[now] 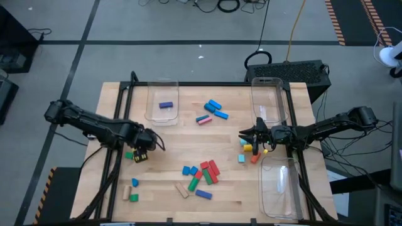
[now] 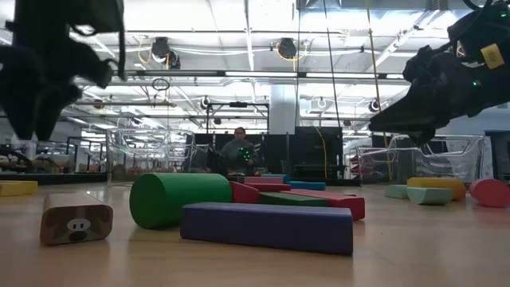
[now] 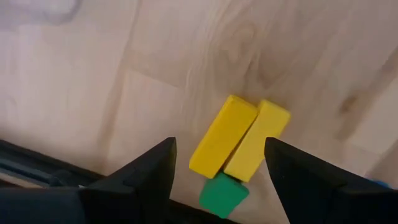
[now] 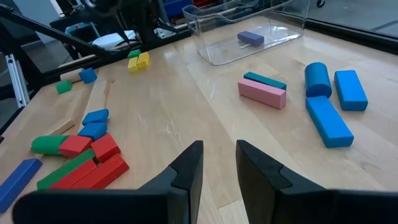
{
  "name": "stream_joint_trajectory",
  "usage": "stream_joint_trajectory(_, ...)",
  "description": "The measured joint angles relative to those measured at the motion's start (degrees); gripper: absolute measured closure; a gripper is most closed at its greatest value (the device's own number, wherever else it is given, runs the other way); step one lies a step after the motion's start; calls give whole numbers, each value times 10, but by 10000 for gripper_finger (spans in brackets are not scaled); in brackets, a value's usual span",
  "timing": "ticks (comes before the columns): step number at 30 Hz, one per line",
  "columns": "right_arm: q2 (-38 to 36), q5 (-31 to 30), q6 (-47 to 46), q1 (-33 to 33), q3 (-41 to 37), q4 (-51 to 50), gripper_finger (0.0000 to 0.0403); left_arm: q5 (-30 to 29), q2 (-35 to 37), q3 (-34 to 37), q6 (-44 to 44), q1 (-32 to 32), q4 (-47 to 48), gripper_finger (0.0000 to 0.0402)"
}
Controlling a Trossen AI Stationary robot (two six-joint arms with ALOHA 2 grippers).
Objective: Sort blocks by size
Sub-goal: Put the yellow rectangle block into the top left transparent bin
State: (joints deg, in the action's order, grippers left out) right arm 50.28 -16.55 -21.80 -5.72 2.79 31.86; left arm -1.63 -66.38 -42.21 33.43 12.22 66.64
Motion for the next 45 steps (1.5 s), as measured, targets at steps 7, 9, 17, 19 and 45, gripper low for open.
stream_joint_trajectory(7, 0, -4, 2, 0, 0, 12, 323, -2, 0, 43, 36, 2, -27, 155)
stream_joint_trajectory(9, 0, -4, 2, 0, 0, 14, 323, -1, 0, 62, 33, 5, -54, 155)
stream_joint_trajectory(17, 0, -4, 13, 0, 0, 14, 323, 13, 0, 112, 16, 7, -102, 155)
stream_joint_trajectory(19, 0, -4, 15, 0, 0, 14, 323, 20, 0, 117, 1, 7, -106, 155)
stream_joint_trajectory(45, 0, -14, 15, 0, 0, 18, 323, 29, -31, 154, -7, 10, -194, 327)
